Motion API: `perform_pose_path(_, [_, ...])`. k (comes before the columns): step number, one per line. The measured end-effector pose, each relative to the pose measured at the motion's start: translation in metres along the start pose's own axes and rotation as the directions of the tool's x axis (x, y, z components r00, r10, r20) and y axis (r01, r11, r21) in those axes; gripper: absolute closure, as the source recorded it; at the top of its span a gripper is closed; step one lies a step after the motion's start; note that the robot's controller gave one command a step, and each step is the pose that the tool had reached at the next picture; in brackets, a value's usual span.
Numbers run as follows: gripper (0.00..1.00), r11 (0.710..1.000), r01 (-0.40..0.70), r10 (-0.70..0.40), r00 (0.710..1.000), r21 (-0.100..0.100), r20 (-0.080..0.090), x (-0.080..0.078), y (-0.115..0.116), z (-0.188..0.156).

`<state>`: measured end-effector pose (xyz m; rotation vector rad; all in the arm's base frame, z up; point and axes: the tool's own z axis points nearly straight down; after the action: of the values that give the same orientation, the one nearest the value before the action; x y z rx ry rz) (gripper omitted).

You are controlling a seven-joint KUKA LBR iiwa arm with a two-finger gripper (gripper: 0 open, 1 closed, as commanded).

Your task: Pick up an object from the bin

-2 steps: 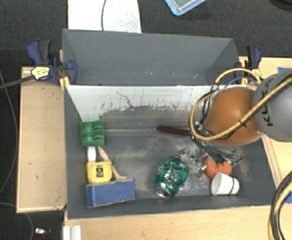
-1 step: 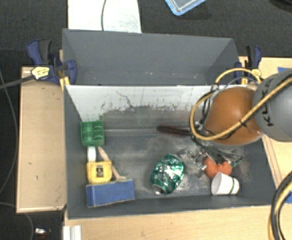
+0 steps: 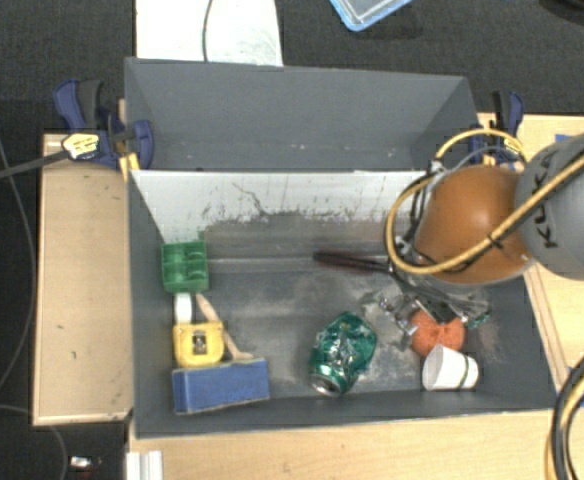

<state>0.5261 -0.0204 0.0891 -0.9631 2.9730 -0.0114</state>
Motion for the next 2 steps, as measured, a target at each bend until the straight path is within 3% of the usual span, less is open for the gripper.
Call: perform_pose_path(2, [1.00,1.000,-0.002,0.002,1.000,-0.005,-0.004,0.000,0.000,-0.074])
